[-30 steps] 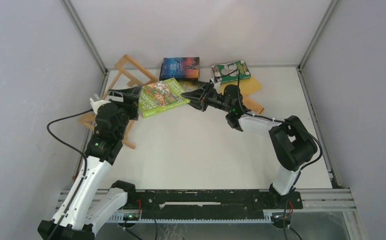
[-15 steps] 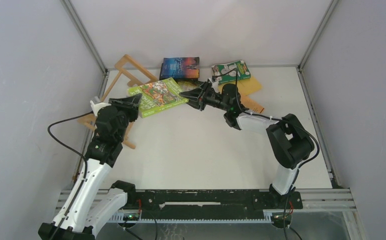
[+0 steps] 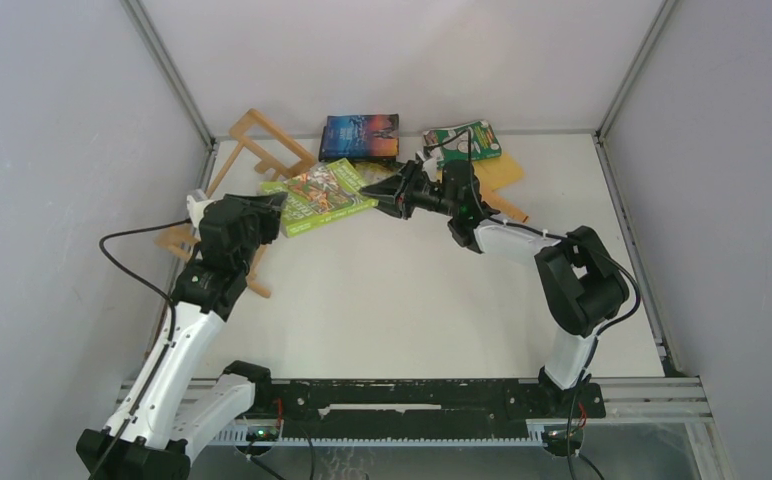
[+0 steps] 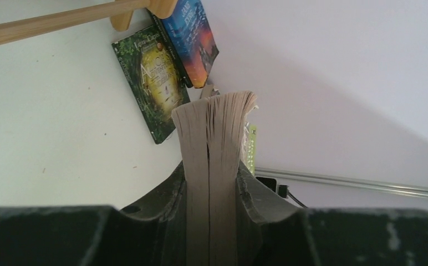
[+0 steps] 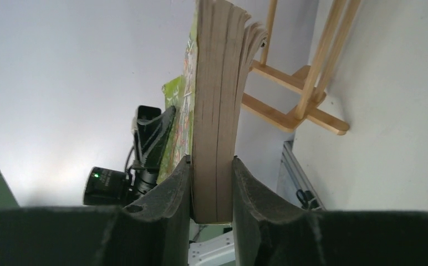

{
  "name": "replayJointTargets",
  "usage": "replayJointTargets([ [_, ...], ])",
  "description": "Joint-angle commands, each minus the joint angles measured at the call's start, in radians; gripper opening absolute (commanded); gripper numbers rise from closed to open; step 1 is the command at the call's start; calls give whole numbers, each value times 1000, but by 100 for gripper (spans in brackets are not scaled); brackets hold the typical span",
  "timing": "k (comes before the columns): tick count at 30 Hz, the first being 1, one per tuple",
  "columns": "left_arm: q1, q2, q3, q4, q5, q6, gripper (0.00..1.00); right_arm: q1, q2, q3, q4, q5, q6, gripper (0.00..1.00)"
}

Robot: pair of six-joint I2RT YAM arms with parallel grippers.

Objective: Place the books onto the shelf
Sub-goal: Pick up the book from the center of the board.

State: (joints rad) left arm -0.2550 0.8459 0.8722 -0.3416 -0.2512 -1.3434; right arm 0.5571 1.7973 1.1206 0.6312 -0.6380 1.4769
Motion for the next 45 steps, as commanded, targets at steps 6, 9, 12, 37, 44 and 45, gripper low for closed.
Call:
replayJointTargets([
  [6,-3,26,130,-2,-59,44,0,-33,-24,46,-95,-53,-213,49],
  [9,-4,39,158,12,-75,41,0,-37,-17,46,-125,-55,-239,54],
  [12,-5,62,199,10,-78,55,0,-49,-22,45,-158,-48,-272,56],
  [37,-35,250,476,-259,-64,254,0,219,-331,198,-751,596,-1603,57],
  [44,-51,299,571,-344,-42,278,0,344,-396,144,-717,638,-1793,61],
  [45,-52,303,580,-350,-39,279,0,359,-399,142,-718,638,-1812,62],
])
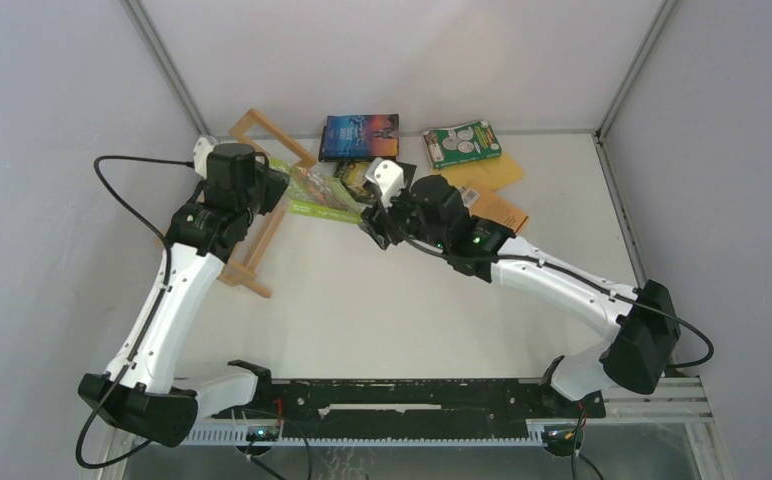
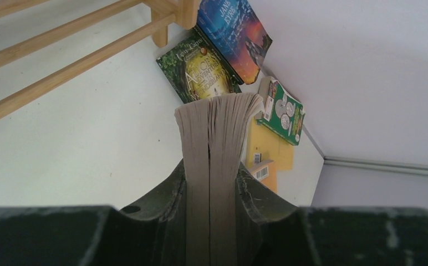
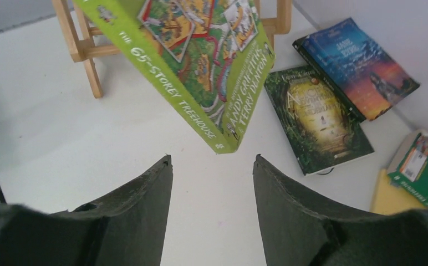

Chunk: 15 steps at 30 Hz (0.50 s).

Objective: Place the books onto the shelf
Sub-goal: Pick up the book from the center of the board.

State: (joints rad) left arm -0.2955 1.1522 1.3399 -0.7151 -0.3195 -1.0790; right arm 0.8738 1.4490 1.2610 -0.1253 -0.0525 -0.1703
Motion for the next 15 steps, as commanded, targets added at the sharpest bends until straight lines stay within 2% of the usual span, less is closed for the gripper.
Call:
replayJointTargets([
  [1,-11,1,120,12,38,18,0,59,-51,2,39,52,-183,64],
  [6,-18,23,164,-35,69,32,0,121,-41,3,65,103,-242,69],
  [15,-31,55,220,-88,113,53,0,171,-2,17,101,115,-285,72],
])
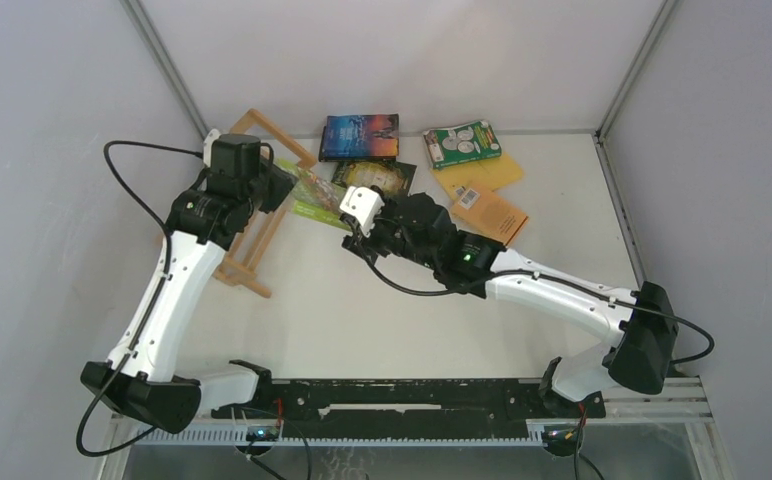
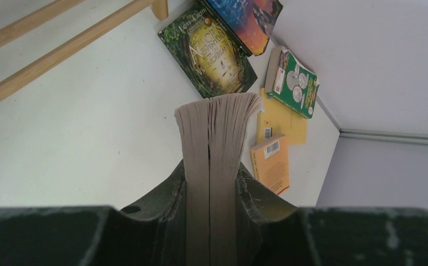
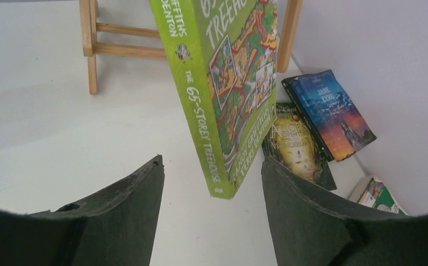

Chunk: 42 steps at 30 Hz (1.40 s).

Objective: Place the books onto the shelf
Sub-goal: Pick up the book from the center of the board.

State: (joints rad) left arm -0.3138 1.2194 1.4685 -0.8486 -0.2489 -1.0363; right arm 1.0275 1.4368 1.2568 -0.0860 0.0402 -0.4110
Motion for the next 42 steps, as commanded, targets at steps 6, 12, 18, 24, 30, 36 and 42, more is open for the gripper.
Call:
replayJointTargets([
  [6,-24,-4,109,30,54,9,0,24,52,57,62,15,-58,72],
  [12,-31,-3,129,14,63,10,0,25,88,74,77,16,-69,71],
  [18,-39,-4,135,2,73,13,0,21,127,105,76,23,-96,69],
  [24,-42,-6,129,-6,77,19,0,14,165,151,76,19,-111,56],
  [30,-42,-9,121,-8,72,24,0,5,211,203,71,6,-107,0],
  [36,-36,-10,126,-17,44,33,0,-1,226,217,77,-18,-94,0],
  [42,-11,-60,116,-24,-40,20,39,-11,227,227,125,-44,-71,0],
])
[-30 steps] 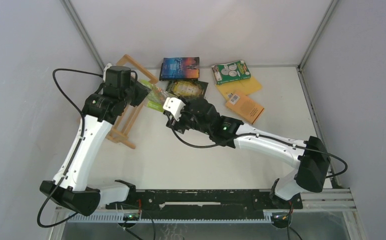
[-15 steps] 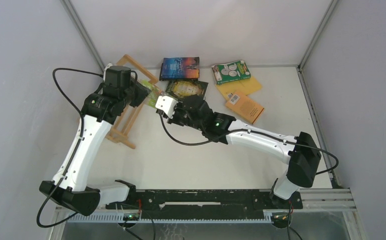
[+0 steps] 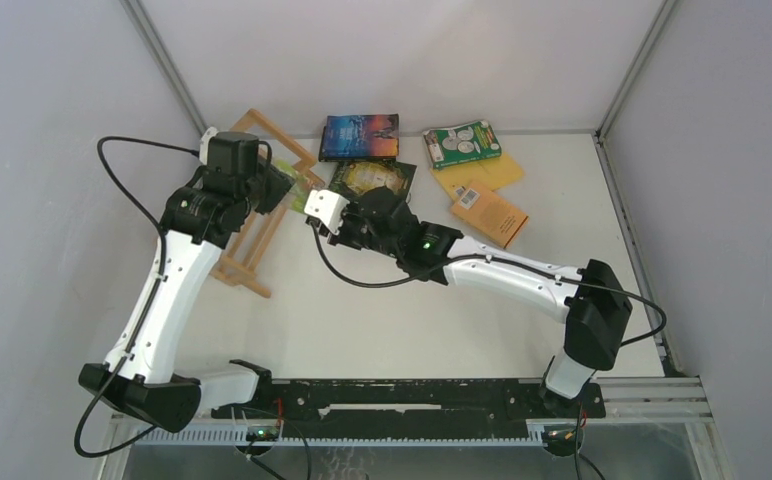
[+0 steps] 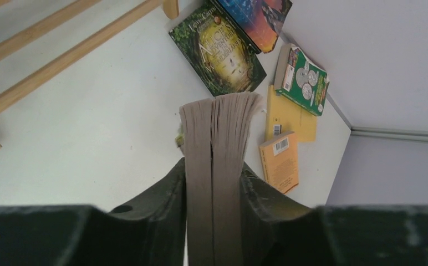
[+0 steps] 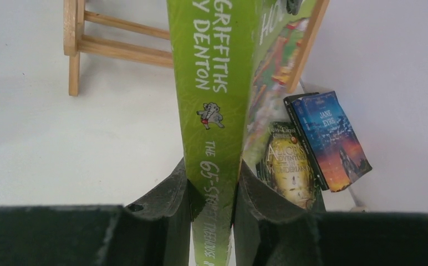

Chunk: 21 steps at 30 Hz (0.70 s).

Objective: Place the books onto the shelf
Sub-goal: Pick up the book from the center of the board.

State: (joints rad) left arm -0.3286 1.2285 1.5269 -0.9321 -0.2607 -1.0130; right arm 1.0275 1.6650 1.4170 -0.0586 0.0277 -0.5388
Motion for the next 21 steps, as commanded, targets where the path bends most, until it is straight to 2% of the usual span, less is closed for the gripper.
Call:
replayJointTargets([
  [1,9,-77,59,61,-48,-4,44,-13,-2,66,103,-47,64,0],
  [5,26,-116,62,61,-137,-1,57,-17,9,80,116,-66,83,0],
  [7,39,-136,61,58,-175,1,60,-17,20,94,117,-74,89,0],
  [21,57,-257,21,56,-455,37,64,-15,177,306,114,-115,141,0],
])
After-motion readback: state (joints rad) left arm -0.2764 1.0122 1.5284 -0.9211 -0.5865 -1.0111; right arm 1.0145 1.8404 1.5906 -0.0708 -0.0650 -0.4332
